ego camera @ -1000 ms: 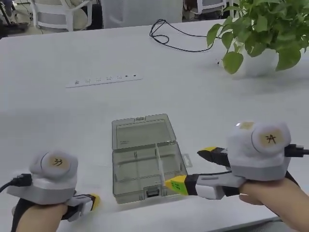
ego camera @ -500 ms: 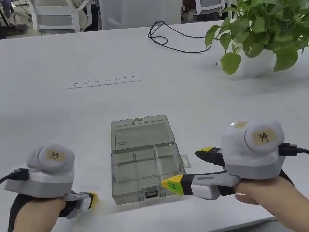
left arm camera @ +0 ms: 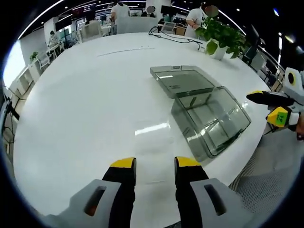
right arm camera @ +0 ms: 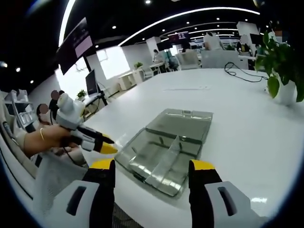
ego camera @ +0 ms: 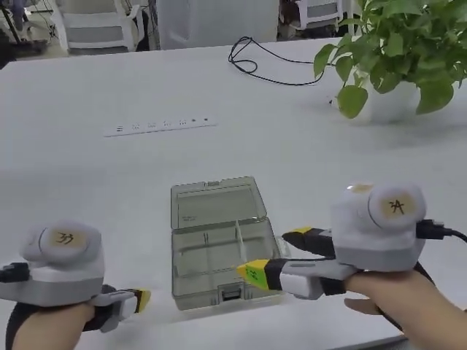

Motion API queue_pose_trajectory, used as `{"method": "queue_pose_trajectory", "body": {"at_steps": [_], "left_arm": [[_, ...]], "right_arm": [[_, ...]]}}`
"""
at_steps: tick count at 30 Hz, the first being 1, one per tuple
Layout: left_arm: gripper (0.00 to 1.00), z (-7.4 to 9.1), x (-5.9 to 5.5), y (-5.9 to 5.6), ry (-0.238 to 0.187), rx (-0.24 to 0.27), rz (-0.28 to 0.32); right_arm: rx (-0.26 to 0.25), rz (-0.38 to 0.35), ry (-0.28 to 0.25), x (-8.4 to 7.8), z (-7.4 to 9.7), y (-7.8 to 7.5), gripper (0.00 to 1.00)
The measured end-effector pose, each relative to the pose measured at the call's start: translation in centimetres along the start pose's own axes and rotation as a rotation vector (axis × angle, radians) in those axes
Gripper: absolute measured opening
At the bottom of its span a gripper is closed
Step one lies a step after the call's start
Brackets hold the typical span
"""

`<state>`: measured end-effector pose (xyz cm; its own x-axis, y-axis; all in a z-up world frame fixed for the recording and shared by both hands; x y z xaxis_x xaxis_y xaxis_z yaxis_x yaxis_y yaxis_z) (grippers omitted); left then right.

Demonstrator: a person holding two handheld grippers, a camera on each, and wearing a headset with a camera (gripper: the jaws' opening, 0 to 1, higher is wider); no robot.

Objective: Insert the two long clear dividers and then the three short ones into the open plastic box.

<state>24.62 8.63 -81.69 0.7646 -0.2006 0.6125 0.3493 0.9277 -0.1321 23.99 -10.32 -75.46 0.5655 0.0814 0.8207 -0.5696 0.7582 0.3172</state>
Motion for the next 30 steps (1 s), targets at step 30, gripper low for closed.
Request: {"method": "queue_pose_trajectory", "body": {"at_steps": [30], "left_arm": [[0.30, 6.7, 4.9, -7.2, -0.386, -0.199, 0.054]], "right_arm": [[0.205, -0.286, -0.156, 3.7, -4.3, 7.7, 0.29]]}}
Point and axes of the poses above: the centre of the closed fingertips' face, and the gripper's own axes: z roughly backward along the fingers, y roughly to its left, x roughly out of its top, the point moved 1 cm from there along z, roughly backward along the fingers, and after that the axes turned 1 degree about -x, right-handed, at the moved point
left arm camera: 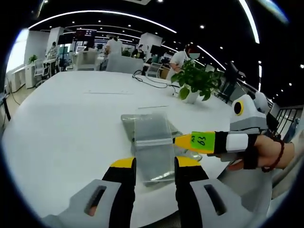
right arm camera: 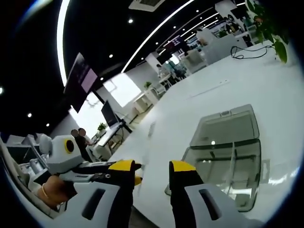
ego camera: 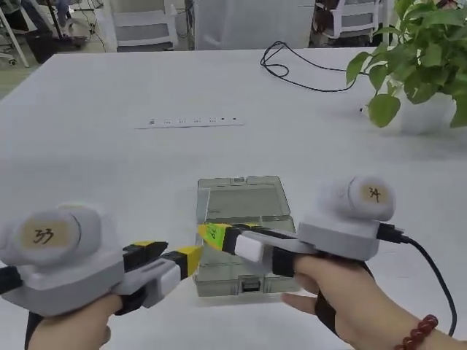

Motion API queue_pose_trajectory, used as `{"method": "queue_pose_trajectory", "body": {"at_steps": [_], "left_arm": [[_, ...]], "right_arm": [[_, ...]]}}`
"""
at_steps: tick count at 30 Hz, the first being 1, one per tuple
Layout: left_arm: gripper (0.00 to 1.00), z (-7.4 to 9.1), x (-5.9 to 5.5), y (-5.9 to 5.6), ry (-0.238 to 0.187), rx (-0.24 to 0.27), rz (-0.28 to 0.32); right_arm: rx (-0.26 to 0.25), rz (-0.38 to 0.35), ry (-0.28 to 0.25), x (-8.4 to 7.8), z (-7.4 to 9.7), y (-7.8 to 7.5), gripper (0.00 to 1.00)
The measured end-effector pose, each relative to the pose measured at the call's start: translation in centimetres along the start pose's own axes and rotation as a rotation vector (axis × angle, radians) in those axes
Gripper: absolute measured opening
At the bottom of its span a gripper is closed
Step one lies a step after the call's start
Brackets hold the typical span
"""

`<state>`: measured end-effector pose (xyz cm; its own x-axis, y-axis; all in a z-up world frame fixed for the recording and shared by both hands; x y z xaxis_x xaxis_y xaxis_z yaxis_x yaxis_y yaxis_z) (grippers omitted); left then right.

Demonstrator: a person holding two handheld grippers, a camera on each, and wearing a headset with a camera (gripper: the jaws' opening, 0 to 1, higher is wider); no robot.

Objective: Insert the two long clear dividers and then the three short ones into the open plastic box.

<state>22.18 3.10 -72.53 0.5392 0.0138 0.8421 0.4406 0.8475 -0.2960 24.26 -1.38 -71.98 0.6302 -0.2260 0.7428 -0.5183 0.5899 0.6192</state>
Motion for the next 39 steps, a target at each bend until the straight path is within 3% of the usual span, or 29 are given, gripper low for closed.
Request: {"method": "queue_pose_trajectory", "body": {"at_steps": [5, 19, 21, 39], "left_arm": [[0.30, 0.1, 0.0, -1.1, 0.004, -0.022, -0.012], [0.30, 0.0, -0.2, -2.6, 0.005, -0.073, 0.011], [0.30, -0.1, -0.2, -2.7, 0.010, -0.074, 0.012], [0.31, 0.1, 0.3, -2.5, 0.012, -0.059, -0.018]], "right_arm": [[0.005, -0.019, -0.020, 0.0, -0.1, 0.4, 0.25], [0.013, -0.124, -0.044, -0.4, -0.3, 0.7, 0.11], [0.017, -0.127, -0.047, -0.4, -0.2, 0.8, 0.07], [0.021, -0.144, -0.072, 0.2, -0.5, 1.3, 0.06]]}}
Point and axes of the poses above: the centre of the closed fingertips' face, and the gripper's own axes: z roughly backward along the fingers, y roughly to its left, x roughly out of its top, the point moved 1 cm from there along z, roughly backward along the fingers, and after that the axes turned 1 degree about -x, right-handed, at the moved point
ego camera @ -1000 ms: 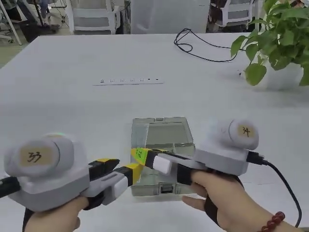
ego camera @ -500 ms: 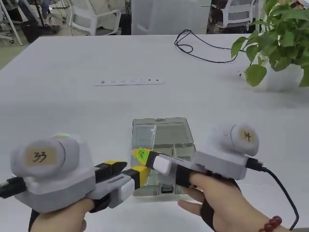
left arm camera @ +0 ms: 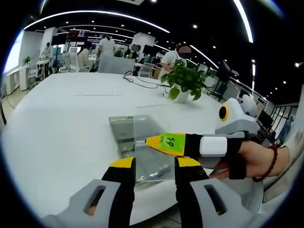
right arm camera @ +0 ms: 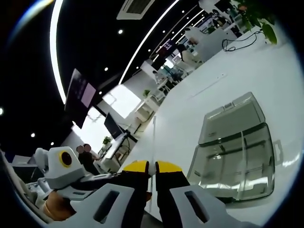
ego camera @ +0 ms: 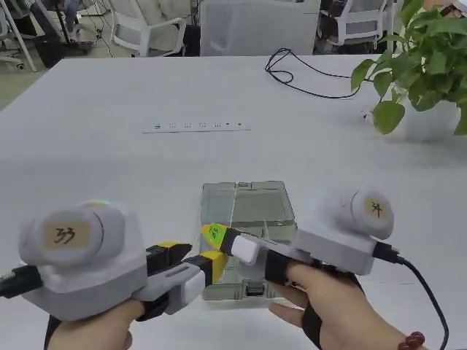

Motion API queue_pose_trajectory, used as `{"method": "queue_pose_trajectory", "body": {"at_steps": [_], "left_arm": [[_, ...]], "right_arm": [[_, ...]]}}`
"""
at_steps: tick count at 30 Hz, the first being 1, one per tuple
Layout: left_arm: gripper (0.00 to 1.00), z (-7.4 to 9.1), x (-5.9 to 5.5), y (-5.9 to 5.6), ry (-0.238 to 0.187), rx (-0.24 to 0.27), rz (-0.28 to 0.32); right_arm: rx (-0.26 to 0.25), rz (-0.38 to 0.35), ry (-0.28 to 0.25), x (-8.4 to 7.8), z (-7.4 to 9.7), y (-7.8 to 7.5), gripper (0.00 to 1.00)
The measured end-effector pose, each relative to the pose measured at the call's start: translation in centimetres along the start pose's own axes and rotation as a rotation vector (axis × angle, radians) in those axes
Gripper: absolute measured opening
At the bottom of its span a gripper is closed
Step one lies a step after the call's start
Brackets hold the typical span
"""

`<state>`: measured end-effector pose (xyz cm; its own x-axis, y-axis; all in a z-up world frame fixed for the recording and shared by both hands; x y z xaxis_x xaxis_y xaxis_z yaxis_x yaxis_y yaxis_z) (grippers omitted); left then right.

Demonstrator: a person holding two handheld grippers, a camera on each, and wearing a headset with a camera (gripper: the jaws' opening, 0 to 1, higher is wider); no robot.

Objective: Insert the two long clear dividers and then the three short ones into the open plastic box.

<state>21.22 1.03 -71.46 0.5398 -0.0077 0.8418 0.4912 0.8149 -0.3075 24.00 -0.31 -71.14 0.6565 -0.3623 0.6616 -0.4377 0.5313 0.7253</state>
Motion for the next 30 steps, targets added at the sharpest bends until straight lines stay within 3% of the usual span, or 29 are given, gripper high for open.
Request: {"method": "queue_pose_trajectory", "body": {"at_steps": [4, 7, 12, 21, 23, 24, 30], "left_arm": [[0.35, -0.1, -0.1, -0.2, 0.011, -0.017, -0.028], [0.44, -0.2, -0.1, -0.6, 0.014, -0.038, -0.056], [0.56, -0.4, -0.5, -0.8, 0.033, -0.055, -0.151], [0.80, -0.5, -0.9, -0.6, 0.025, -0.071, -0.249], [0.85, -0.6, -0.9, -0.6, 0.021, -0.077, -0.255], [0.89, -0.6, -0.9, -0.6, 0.019, -0.079, -0.258], [0.97, -0.8, -1.2, -0.4, 0.028, -0.086, -0.308]], "right_arm": [[-0.024, -0.002, 0.001, 0.4, -0.1, -0.4, 0.06], [-0.058, -0.021, 0.022, 0.6, 0.0, -1.1, 0.06], [-0.099, -0.057, 0.056, 1.4, 0.1, -2.1, 0.06], [-0.216, -0.092, 0.172, 1.1, 0.6, -4.2, 0.06], [-0.221, -0.103, 0.175, 1.3, 0.5, -4.4, 0.06], [-0.244, -0.112, 0.201, 1.0, 0.6, -4.7, 0.06], [-0.323, -0.123, 0.282, 0.5, 0.7, -5.9, 0.06]]}}
Point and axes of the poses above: the centre of the closed fingertips' face, and the gripper's own axes: z roughly backward along the fingers, y roughly to its left, x roughly out of its top, the point moved 1 cm from there along z, roughly backward along the fingers, and after that the axes turned 1 degree about -x, right-handed, at the moved point
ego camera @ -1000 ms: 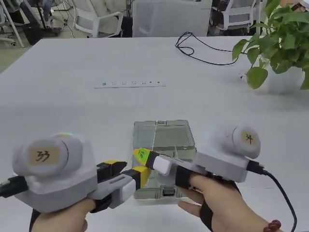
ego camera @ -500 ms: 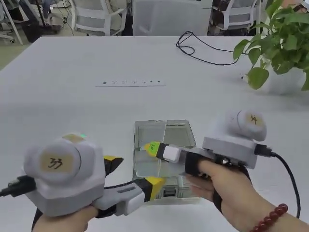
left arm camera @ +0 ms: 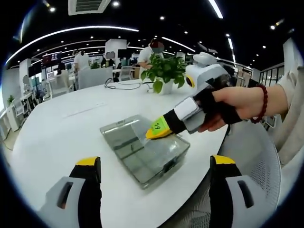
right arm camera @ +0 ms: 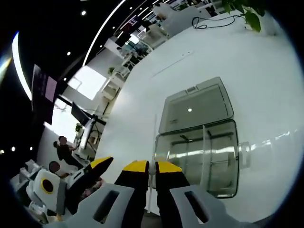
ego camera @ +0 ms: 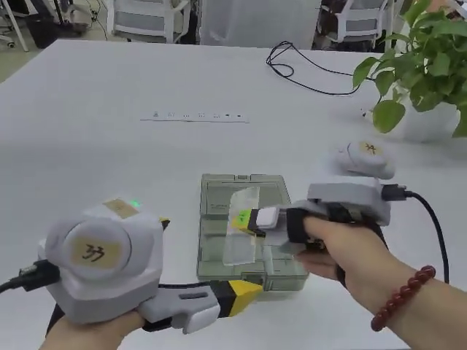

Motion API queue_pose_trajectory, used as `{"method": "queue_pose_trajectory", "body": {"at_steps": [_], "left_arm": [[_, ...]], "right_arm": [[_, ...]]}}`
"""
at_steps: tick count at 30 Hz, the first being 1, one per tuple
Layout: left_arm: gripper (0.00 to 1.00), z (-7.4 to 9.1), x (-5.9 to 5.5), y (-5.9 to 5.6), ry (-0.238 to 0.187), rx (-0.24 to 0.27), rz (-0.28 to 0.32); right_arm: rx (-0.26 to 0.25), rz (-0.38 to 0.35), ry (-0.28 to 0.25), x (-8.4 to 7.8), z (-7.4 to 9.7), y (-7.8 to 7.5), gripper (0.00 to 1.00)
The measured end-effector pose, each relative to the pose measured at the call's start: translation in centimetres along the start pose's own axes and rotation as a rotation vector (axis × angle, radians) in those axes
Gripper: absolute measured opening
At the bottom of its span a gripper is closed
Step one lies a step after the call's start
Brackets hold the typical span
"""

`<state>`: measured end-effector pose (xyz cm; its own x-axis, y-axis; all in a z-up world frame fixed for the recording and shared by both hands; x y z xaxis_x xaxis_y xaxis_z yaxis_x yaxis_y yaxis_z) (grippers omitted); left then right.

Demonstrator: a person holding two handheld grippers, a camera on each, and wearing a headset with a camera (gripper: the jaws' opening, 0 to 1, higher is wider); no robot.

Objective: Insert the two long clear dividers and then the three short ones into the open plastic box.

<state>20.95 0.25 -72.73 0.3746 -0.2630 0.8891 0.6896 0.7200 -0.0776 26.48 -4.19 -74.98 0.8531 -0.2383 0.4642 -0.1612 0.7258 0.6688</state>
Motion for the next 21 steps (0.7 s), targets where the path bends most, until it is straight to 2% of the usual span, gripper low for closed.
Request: {"method": "queue_pose_trajectory", "body": {"at_steps": [4, 9, 21], "left_arm": [[0.98, -0.1, -0.1, 0.0, 0.002, -0.003, -0.014], [0.99, 0.0, -0.2, 0.2, 0.003, -0.002, -0.033], [1.00, -0.1, 0.0, 0.0, -0.022, -0.023, -0.065]], "right_arm": [[-0.057, -0.031, 0.064, -0.2, -0.5, -0.7, 0.06], [-0.107, -0.023, 0.120, -0.3, -1.1, -1.3, 0.06], [-0.191, -0.061, 0.202, -0.4, -1.7, -2.9, 0.06]]}}
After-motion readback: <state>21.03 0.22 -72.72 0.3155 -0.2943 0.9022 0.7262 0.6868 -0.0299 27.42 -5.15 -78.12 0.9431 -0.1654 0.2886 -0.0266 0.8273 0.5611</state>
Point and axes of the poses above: the centre of the closed fingertips' face, and the gripper's own axes: z roughly backward along the fingers, y roughly to its left, x roughly out of its top, the point moved 1 cm from there along z, roughly backward along the fingers, and after that the axes turned 1 degree about -x, right-handed, at the moved point
